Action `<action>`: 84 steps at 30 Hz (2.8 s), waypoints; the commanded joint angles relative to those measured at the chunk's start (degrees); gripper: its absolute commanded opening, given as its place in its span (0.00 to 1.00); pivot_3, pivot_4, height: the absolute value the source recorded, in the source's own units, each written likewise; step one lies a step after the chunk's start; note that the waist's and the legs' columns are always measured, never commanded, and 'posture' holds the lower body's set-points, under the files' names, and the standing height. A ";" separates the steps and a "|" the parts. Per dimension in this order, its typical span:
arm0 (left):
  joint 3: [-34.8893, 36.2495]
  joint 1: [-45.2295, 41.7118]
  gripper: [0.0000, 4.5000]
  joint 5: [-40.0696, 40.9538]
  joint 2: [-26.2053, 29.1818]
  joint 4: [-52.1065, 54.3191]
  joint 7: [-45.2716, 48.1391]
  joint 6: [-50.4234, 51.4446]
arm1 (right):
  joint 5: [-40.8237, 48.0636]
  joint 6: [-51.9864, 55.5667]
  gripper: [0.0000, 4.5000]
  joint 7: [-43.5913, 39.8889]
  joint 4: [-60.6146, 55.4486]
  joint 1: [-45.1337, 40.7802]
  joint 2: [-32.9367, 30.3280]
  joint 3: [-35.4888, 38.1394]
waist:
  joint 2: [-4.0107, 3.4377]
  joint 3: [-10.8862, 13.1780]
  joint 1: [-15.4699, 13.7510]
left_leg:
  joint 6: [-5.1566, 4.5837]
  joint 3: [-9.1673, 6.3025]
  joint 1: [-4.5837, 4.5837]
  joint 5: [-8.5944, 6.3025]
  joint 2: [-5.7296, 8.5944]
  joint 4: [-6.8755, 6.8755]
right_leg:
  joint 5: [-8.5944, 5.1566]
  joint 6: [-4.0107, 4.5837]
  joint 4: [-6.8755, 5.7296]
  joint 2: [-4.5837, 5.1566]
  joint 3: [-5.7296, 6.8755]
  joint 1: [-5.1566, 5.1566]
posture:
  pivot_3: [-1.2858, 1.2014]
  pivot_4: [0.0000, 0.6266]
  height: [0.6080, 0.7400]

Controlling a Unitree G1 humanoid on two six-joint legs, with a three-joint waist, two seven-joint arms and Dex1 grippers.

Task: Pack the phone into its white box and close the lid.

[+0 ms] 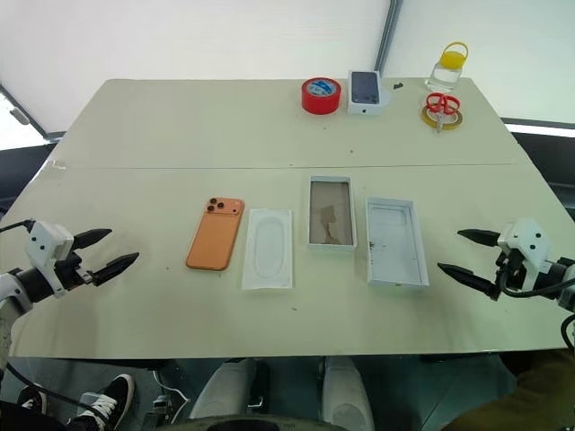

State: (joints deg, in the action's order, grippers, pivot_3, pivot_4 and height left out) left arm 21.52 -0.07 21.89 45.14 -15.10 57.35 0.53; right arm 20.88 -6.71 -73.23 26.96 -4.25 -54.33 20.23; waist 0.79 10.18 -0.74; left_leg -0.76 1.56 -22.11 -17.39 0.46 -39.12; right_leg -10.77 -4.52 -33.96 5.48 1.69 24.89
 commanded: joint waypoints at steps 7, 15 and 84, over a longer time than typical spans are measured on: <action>1.63 -0.83 1.00 1.50 0.81 1.27 0.83 -1.18 | -0.10 -1.04 0.99 0.05 0.29 -1.97 -0.67 0.72 | 0.00 0.00 0.08 | 0.00 0.00 0.00 0.00 -0.01 0.00 | 0.00 0.00 -0.01 -0.01 0.00 0.01 | 0.52 0.24 0.99; 1.30 -1.93 1.00 1.05 1.43 -0.46 2.82 -2.03 | 0.06 -0.90 0.99 0.89 -0.68 -1.20 -0.43 1.08 | -0.01 0.00 0.06 | 0.00 0.01 0.00 0.00 0.00 0.00 | 0.00 0.00 0.00 0.00 0.00 0.01 | 0.52 0.24 0.99; -9.45 -29.51 0.62 23.84 -30.41 21.99 -45.68 88.23 | -1.31 7.00 1.00 7.32 -26.56 -13.41 10.67 -14.91 | 0.11 0.04 0.07 | 0.03 -0.16 0.55 0.05 0.02 -0.03 | 0.01 -0.03 -0.08 -0.37 -0.08 -0.60 | 0.52 0.24 0.99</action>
State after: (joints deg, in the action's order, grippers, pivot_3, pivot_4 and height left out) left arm 12.70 -29.90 46.63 14.59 7.31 12.07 87.28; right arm 19.28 1.20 -66.20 0.71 -17.07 -43.86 4.66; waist 0.90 10.22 -0.67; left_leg -0.73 1.39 -21.56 -17.35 0.48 -39.15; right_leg -10.76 -4.55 -34.04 5.11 1.61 24.30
